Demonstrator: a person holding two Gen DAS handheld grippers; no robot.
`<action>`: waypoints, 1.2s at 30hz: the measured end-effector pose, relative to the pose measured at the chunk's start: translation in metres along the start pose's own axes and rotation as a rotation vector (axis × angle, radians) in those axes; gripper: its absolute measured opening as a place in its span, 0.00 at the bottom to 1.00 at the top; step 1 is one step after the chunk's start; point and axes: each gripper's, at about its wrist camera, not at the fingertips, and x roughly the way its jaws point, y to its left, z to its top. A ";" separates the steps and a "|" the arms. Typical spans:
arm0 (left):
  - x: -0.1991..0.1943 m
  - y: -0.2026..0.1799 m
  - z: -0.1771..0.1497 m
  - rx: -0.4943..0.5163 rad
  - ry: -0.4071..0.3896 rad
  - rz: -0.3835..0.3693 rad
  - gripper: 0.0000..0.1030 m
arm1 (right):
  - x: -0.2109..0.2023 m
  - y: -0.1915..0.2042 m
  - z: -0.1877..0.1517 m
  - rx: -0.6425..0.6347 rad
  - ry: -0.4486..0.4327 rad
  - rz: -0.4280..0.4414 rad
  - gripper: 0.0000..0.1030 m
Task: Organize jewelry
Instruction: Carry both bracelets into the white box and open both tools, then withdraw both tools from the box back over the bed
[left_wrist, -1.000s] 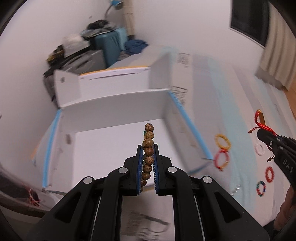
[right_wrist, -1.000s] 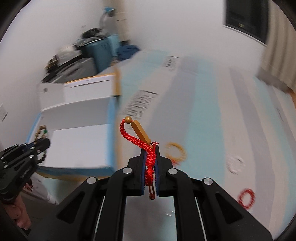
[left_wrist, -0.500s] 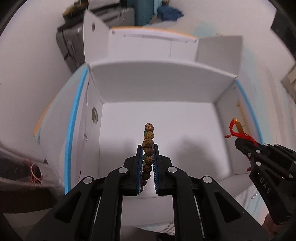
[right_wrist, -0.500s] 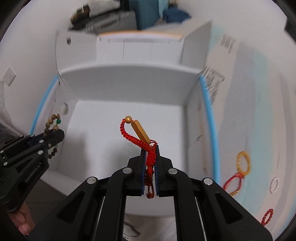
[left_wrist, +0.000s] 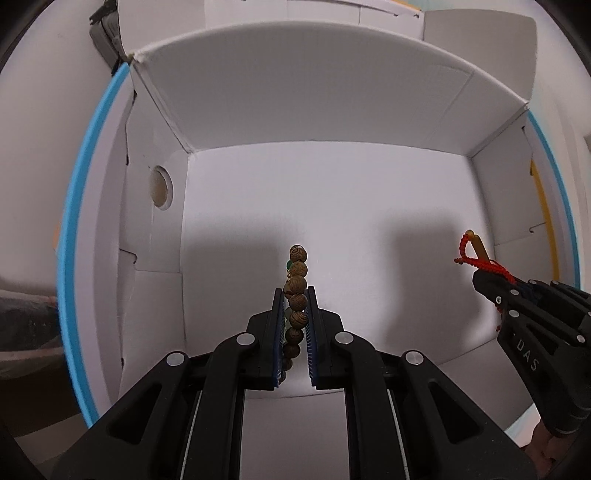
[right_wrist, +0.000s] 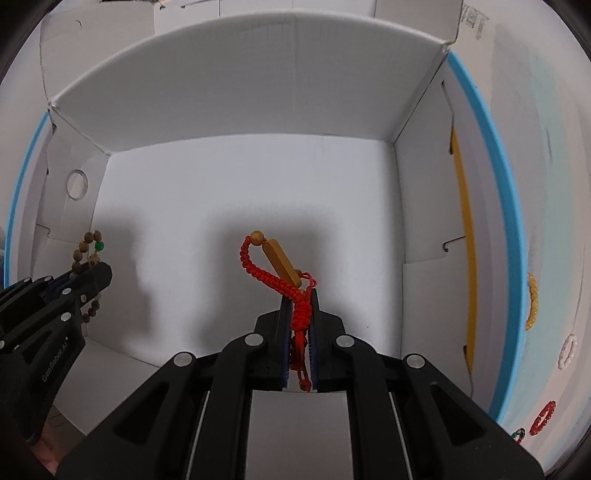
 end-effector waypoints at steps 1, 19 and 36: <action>0.001 0.000 0.000 0.001 0.001 0.004 0.09 | 0.001 0.000 -0.001 0.002 0.000 0.001 0.07; 0.003 -0.006 -0.002 -0.011 -0.026 0.080 0.32 | -0.001 0.009 -0.011 -0.012 -0.027 -0.026 0.32; -0.042 0.000 -0.019 -0.036 -0.192 0.085 0.85 | -0.079 -0.021 0.002 -0.006 -0.218 0.006 0.78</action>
